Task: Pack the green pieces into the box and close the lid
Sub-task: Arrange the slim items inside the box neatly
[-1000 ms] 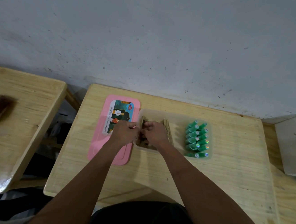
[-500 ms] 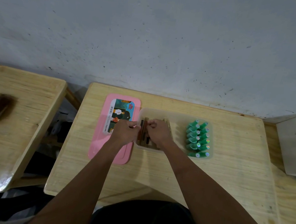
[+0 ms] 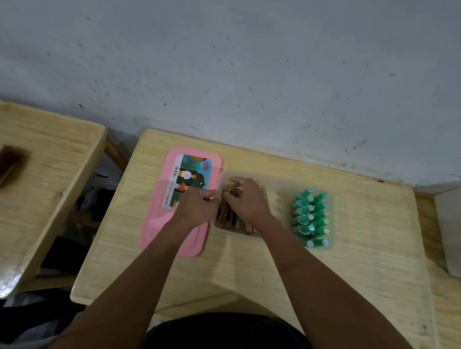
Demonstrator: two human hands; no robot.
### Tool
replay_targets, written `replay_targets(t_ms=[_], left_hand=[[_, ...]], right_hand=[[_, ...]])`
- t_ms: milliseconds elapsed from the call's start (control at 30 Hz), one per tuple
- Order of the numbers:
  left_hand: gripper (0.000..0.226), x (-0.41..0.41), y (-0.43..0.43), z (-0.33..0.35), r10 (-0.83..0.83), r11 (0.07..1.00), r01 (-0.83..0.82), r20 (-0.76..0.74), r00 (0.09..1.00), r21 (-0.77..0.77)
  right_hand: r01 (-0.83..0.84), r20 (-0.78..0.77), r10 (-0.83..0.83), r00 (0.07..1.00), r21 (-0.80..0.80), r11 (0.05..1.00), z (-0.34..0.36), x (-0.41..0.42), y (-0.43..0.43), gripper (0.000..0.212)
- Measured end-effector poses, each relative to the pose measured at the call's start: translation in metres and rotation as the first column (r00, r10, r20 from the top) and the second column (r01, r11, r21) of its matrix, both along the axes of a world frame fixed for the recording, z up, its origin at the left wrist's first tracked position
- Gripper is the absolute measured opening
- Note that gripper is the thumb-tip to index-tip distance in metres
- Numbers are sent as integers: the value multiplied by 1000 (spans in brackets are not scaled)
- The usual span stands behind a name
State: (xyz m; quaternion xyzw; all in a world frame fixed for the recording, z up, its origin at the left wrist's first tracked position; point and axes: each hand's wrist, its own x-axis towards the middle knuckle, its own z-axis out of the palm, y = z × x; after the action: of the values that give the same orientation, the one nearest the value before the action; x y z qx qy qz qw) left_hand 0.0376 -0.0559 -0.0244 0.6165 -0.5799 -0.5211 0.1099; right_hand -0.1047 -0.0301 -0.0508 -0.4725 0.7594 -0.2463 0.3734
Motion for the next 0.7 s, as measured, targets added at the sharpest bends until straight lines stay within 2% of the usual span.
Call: replay_targets(t_ms=[67, 233, 333, 400, 500, 700], left_hand=[[38, 0, 1, 2, 5, 1000, -6, -6, 1000, -3], [36, 0, 1, 3, 16, 1000, -16, -22, 1000, 14], [36, -1, 2, 2, 11, 1000, -11, -3, 1000, -17], [37, 0, 1, 2, 3, 1000, -3, 1, 1000, -28], [38, 2, 1, 1, 13, 1000, -13, -8, 1000, -19], [38, 2, 0, 2, 26, 1000, -26, -15, 1000, -1]], right_hand=[[3, 51, -3, 999, 13, 1000, 5, -10, 0, 40], [-89, 290, 50, 956, 124, 988, 32, -38, 7, 23], [-133, 362, 74, 929, 142, 981, 45, -54, 16, 20], [-33, 398, -17, 917, 119, 992, 49, -63, 24, 20], [157, 493, -196, 848, 119, 980, 48, -65, 35, 19], [127, 382, -160, 910, 110, 986, 32, -54, 45, 26]])
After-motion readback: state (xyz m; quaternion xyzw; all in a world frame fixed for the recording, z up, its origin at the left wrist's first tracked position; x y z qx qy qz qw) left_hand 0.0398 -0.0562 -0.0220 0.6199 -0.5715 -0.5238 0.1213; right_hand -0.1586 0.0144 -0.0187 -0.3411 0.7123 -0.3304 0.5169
